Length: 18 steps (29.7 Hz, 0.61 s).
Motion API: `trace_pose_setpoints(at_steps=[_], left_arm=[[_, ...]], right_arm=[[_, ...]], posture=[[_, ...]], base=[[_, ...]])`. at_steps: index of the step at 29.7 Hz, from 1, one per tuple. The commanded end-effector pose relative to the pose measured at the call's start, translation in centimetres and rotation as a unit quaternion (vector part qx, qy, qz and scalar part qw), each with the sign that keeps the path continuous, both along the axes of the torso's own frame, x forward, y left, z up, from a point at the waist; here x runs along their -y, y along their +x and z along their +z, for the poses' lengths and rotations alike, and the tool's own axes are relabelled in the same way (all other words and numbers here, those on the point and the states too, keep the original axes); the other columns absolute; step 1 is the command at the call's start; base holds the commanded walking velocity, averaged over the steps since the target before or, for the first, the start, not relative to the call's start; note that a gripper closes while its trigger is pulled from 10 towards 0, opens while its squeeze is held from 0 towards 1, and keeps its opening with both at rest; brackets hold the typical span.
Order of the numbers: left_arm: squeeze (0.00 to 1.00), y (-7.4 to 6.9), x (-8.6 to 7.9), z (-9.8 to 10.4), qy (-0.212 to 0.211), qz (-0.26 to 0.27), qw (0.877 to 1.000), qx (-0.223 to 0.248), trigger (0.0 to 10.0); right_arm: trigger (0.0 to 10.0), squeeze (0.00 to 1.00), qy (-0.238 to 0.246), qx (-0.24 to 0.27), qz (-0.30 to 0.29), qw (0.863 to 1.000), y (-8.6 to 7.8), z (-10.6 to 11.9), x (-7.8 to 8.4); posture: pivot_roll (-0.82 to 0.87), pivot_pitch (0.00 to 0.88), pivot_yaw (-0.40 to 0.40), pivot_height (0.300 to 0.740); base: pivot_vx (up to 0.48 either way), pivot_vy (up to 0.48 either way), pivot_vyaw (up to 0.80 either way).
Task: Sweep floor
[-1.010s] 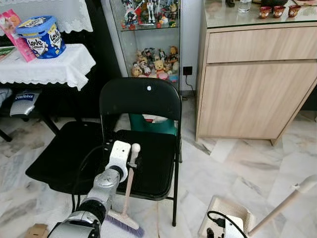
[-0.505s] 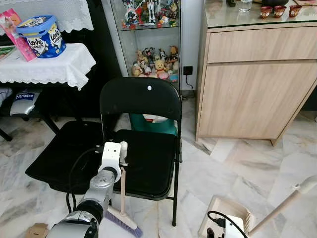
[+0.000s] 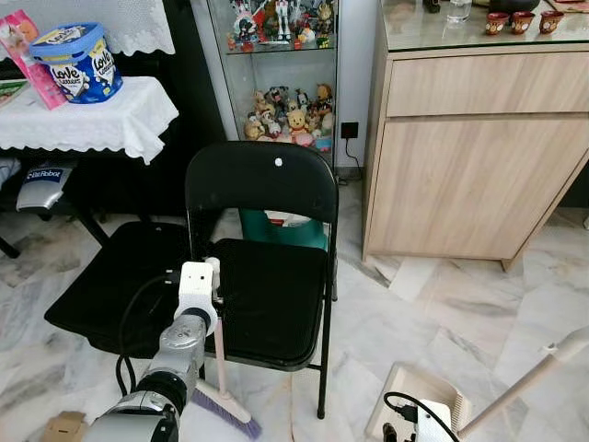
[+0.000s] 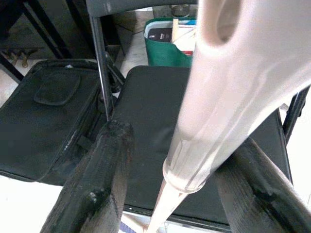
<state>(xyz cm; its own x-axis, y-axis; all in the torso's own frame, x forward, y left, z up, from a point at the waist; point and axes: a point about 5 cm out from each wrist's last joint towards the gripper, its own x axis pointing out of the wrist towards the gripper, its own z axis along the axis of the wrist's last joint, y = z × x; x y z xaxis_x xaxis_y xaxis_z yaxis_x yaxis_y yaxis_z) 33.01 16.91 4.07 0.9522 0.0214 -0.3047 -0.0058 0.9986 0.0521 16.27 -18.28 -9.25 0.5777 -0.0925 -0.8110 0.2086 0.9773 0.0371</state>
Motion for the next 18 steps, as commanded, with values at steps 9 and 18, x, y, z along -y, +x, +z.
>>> trace_pose_setpoints(at_steps=[9, 18], left_arm=[[0.00, -0.43, -1.22, -0.40, 0.006, 0.021, 1.000, -0.004, 0.0], [0.00, -0.32, -1.12, -0.27, 0.008, 0.016, 1.000, -0.001, 0.0]], right_arm=[[10.0, 0.00, 0.003, -0.009, 0.006, 1.000, -0.40, -0.21, -0.29], [10.0, 0.00, 0.003, -0.008, 0.008, 1.000, -0.35, -0.20, -0.37]], posture=[[-0.12, 0.026, 0.086, 0.740], [-0.12, 0.007, 0.091, 0.740]], base=[[0.000, 0.000, 0.00], [0.000, 0.000, 0.00]])
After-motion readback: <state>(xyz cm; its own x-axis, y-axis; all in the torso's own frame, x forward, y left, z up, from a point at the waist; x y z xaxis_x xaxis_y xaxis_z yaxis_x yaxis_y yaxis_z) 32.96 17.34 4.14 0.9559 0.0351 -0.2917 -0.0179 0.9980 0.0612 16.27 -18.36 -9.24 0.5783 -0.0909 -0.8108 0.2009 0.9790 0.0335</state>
